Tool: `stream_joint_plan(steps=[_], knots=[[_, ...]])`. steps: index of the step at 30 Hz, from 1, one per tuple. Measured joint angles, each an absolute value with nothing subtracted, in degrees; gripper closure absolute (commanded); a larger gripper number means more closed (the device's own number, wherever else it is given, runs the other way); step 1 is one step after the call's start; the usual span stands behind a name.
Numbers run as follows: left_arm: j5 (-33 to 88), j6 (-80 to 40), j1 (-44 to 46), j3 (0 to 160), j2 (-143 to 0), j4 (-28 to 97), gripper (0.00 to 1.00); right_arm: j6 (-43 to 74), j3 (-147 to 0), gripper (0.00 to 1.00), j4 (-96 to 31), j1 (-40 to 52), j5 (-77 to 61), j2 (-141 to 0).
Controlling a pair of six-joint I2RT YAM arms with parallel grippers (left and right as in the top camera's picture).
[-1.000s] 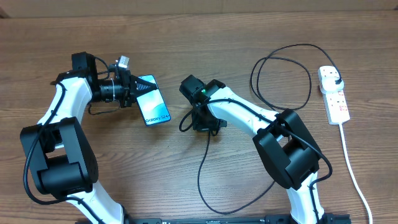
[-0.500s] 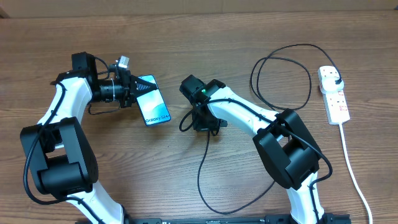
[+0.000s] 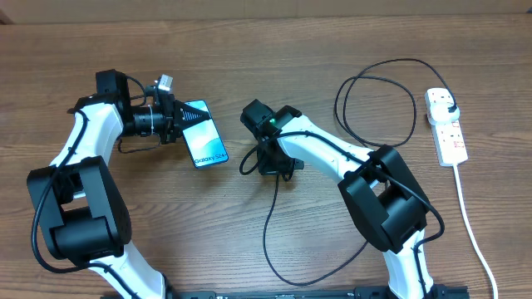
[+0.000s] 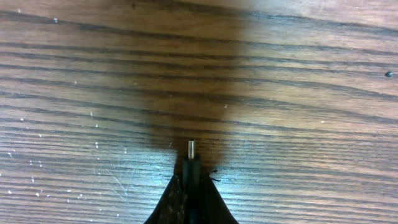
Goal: Plug charger to phone and switch on socket
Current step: 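Lift the plug with the right gripper toward the phone's bottom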
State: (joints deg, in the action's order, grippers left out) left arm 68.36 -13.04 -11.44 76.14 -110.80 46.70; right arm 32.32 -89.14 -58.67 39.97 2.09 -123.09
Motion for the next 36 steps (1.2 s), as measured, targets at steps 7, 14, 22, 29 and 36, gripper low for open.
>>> stream_joint_plan(steps=[7, 14, 22, 29, 36], knots=[[68.38, -13.21, -11.44, 76.14, -110.8, 44.38, 0.96, 31.88, -90.87, 0.96, -60.05, 37.43, -2.44, -123.61], [70.37, -16.78, -11.35, 76.09, -110.8, 35.55, 0.96, 26.37, -96.03, 0.96, -59.88, 31.46, -15.09, -123.96], [74.7, -27.44, -11.35, 75.99, -110.8, 19.73, 0.96, 15.0, -99.79, 0.96, -55.33, 26.2, -40.93, -123.96], [76.31, -43.7, -11.35, 75.75, -110.8, -4.29, 0.96, 9.58, -99.85, 0.96, -50.94, 25.3, -55.29, -123.96], [75.88, -60.38, -11.35, 75.72, -110.8, -25.58, 0.96, 6.98, -99.88, 0.96, -44.42, 25.21, -66.65, -123.98]])
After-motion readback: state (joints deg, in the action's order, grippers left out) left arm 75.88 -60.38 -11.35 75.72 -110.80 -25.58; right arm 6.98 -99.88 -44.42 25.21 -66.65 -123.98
